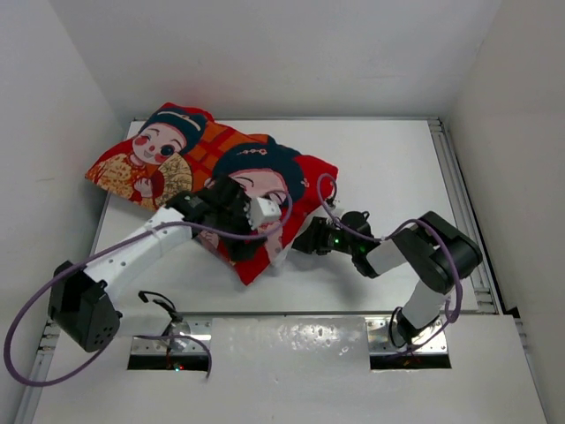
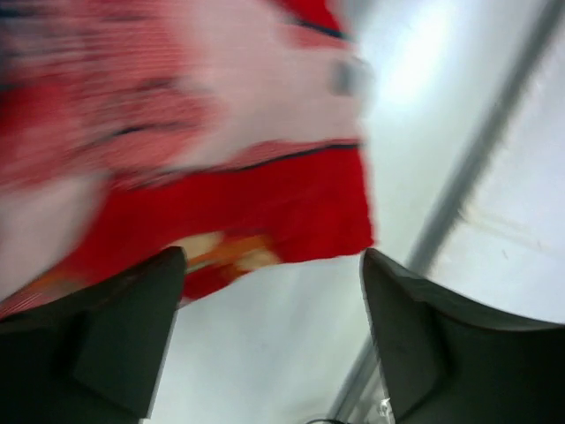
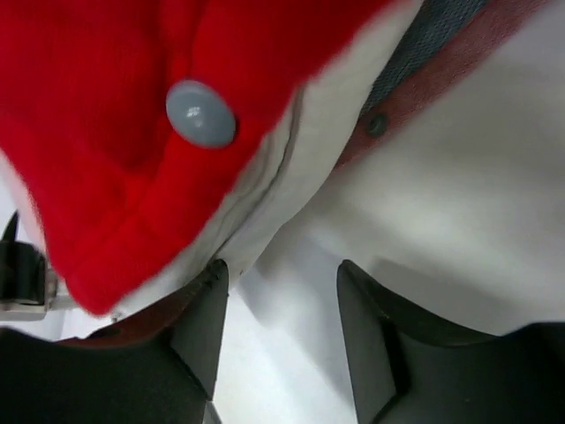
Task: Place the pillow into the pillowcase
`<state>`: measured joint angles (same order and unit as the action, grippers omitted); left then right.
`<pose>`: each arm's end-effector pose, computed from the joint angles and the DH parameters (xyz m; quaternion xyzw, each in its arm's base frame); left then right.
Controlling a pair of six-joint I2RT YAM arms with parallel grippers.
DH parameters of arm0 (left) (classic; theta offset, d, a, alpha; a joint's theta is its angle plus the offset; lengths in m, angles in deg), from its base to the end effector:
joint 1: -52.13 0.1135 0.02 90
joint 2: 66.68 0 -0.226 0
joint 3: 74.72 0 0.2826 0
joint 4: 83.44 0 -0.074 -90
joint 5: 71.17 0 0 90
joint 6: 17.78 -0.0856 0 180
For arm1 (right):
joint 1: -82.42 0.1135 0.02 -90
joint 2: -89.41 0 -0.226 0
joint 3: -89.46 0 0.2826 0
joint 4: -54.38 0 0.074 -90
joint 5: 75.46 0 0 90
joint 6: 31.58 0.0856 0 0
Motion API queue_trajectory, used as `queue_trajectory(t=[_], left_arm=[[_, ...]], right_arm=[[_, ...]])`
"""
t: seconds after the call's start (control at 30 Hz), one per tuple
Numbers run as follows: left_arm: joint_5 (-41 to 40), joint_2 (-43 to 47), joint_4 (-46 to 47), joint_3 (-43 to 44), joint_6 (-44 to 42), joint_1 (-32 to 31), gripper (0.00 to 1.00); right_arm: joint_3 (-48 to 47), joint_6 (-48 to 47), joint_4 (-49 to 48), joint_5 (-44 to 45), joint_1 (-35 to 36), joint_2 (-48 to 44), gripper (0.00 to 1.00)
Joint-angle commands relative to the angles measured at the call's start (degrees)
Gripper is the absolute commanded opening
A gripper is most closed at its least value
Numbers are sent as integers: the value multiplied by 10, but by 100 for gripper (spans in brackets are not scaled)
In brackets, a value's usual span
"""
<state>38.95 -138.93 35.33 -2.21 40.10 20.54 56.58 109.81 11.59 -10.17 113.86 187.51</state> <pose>0.2475 -0.1867 0.1950 0.5403 0.7865 -0.1680 0.2476 0.2463 0.1925 0.0228 0.0234 0.8202 0.4927 0.2897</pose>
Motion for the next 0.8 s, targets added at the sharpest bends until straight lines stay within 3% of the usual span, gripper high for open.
queue_trajectory(t=[0.0, 0.1, 0.17, 0.3, 0.47, 0.5, 0.6, 0.63, 0.77], left_arm=[[-9, -23, 5, -22, -6, -63, 84], [-44, -42, 33, -27, 5, -101, 98], [-65, -54, 58, -32, 21, -115, 100], [-183, -62, 122, -68, 41, -124, 97], [-199, -79, 183, -115, 32, -126, 67], [-197, -86, 195, -120, 26, -128, 53], [-190, -99, 197, -113, 23, -122, 25], [-185, -99, 191, -108, 24, -116, 2], [-128, -70, 148, -58, 33, -83, 0]], right_arm=[[31, 42, -171, 18, 27, 13, 53], [36, 37, -190, 64, 59, 27, 59], [31, 41, -207, 80, 75, 37, 61], [20, 41, -212, 87, 85, 46, 61], [41, 25, -212, 108, 82, 26, 61], [43, 25, -212, 108, 81, 22, 61], [41, 23, -212, 105, 78, 19, 60], [41, 22, -211, 105, 78, 17, 61], [41, 20, -209, 100, 79, 17, 61]])
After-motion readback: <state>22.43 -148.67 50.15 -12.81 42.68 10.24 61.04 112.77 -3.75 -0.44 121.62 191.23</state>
